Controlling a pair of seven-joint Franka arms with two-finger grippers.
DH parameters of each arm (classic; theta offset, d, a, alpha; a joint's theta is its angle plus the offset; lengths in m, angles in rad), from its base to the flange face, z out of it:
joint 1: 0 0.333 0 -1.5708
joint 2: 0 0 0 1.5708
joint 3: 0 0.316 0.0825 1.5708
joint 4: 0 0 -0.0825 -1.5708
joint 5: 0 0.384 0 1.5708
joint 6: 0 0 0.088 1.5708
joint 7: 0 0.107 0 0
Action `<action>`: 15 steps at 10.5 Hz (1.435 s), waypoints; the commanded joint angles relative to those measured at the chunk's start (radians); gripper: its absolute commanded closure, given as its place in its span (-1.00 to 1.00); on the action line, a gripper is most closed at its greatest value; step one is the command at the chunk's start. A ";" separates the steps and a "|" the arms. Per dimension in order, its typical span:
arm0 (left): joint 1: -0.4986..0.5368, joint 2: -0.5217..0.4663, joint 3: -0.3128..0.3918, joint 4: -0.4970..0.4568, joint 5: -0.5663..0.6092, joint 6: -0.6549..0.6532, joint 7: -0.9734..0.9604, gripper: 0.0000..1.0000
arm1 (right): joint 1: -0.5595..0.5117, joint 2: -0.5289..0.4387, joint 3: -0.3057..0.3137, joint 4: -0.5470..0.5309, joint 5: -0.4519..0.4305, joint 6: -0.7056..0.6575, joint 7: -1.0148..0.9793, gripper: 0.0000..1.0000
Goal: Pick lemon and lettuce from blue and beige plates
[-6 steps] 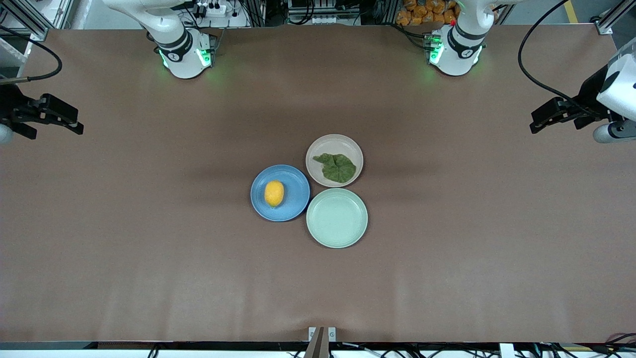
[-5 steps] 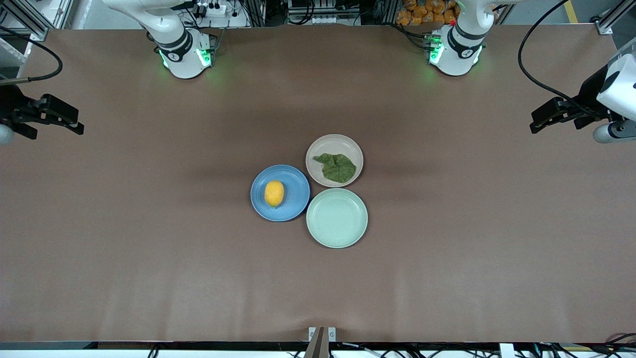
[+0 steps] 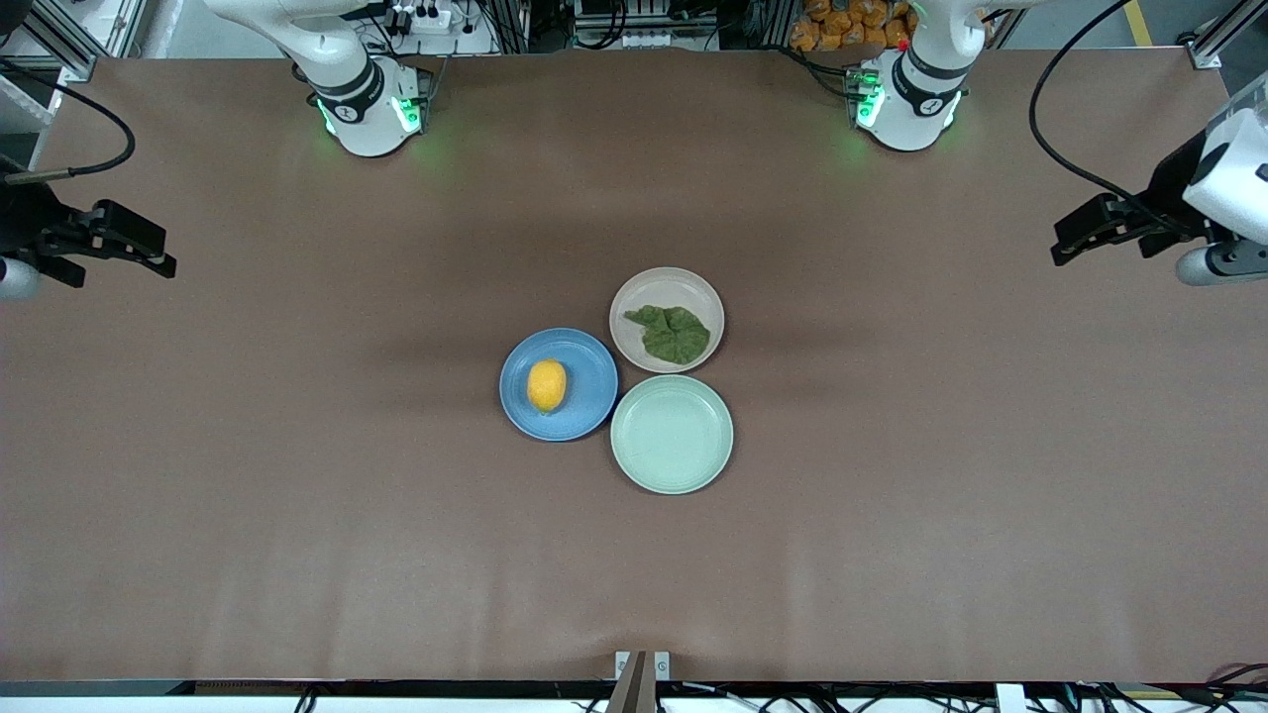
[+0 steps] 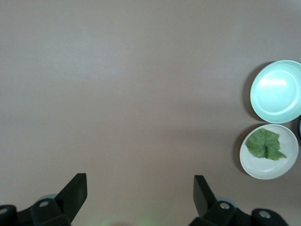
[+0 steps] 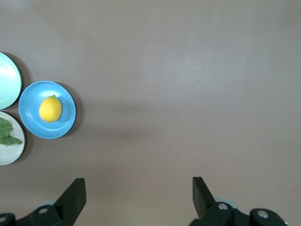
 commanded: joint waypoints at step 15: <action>-0.164 0.415 -0.527 -0.314 0.194 0.757 -0.940 -1.00 | 0.254 0.591 0.258 -0.070 0.016 0.545 0.647 -1.00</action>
